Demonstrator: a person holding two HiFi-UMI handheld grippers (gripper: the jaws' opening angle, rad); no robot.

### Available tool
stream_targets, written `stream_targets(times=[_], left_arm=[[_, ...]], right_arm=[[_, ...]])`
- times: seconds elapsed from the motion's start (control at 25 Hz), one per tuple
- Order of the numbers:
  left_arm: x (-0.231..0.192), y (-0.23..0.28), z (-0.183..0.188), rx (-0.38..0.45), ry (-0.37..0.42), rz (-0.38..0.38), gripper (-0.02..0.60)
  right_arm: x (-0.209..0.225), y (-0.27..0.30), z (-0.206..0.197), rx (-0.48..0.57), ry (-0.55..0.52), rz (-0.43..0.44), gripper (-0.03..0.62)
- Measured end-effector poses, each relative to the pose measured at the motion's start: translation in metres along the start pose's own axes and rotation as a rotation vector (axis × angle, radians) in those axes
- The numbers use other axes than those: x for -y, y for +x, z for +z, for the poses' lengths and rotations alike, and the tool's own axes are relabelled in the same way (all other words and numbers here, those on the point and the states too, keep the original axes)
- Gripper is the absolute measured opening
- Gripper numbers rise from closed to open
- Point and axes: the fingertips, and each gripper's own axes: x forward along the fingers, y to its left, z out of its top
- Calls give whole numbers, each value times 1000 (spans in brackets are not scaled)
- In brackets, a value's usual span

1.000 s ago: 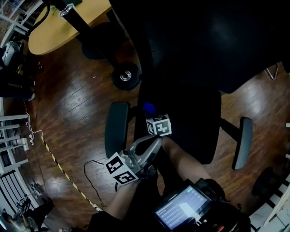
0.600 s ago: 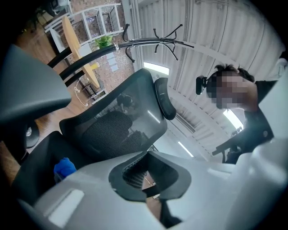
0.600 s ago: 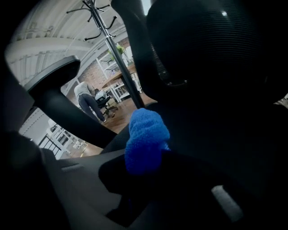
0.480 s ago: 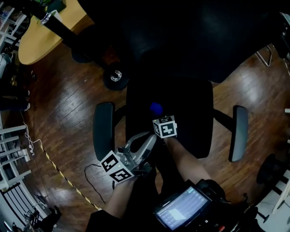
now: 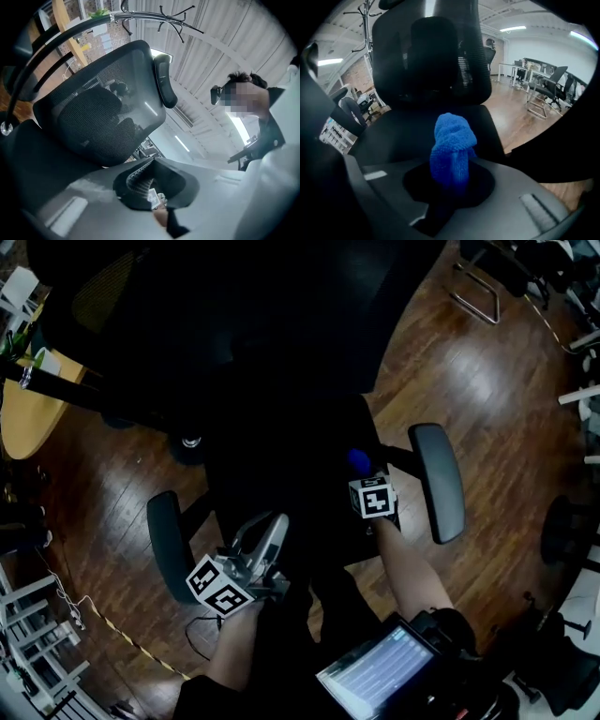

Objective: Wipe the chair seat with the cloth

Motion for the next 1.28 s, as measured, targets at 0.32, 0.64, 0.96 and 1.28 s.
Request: stream_targets(times=[0.32, 0.64, 0.96, 1.28], left_arm=[[6, -3, -4, -1, 17, 8, -8], [14, -35, 21, 77, 35, 53, -8], [11, -89, 43, 172, 58, 127, -8], [3, -117, 36, 191, 55, 157, -8]], right_arm=[[26, -16, -4, 21, -1, -40, 44], [-33, -16, -5, 1, -46, 40, 44], [-283, -4, -47, -79, -69, 440, 44], [-338, -3, -60, -82, -124, 516, 44]])
